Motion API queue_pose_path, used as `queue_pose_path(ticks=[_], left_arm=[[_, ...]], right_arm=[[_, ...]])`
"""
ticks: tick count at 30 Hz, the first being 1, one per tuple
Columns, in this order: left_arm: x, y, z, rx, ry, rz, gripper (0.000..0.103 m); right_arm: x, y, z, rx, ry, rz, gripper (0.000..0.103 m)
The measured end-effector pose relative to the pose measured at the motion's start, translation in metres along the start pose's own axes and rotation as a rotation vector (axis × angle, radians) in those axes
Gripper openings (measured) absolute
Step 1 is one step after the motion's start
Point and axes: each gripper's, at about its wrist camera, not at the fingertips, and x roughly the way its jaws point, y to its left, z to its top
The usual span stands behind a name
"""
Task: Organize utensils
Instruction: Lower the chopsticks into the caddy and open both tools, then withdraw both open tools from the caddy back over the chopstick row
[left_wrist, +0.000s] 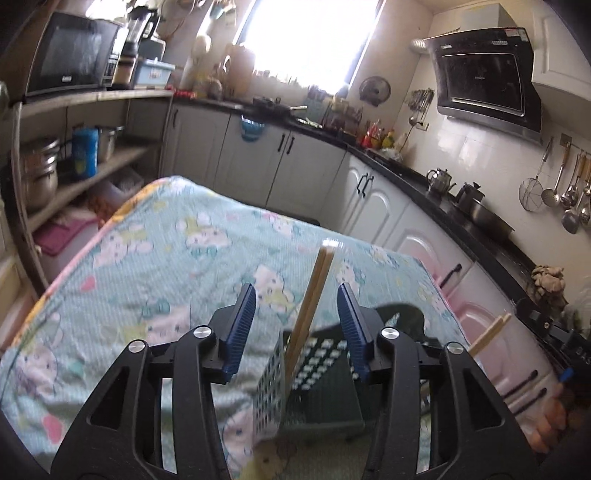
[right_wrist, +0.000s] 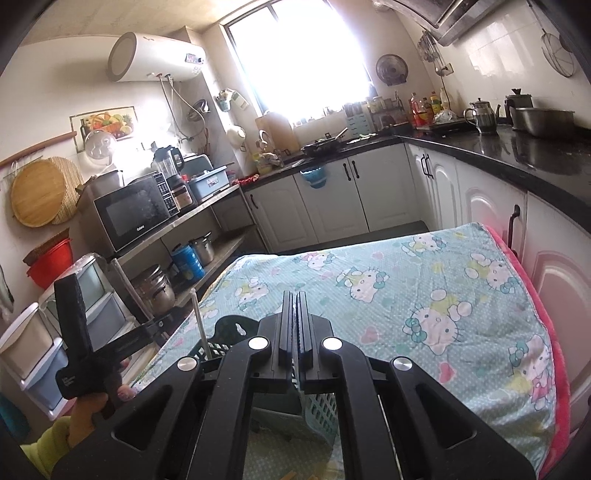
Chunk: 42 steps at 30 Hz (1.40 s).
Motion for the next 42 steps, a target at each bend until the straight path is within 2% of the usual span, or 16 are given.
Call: queue_pose_path(ticks=[8,20,34,42], left_arm=[[-0.016,0.005,-0.012,0.000,0.031,-0.025,0.057],[-0.033,0.011,-0.043,-0.005,0.091,-0.073,0.081],[-0.053,0.009,-0.077,0.013,0.102,-0.086,0.091],[-0.064,0.011,-0.089,0.018,0.097,-0.073,0.091]], right_arm=[[-0.002,-0.002,-0.009,0.020,0.035,0.002,0.028],[-0.008,-0.001,-0.028,-0.014,0.082,-0.033,0.034],[-0.021,0.013,-0.057,-0.070,0.124,-0.029,0.041],[-0.030,0.022,-0.077,-0.088,0.152,-0.008,0.042]])
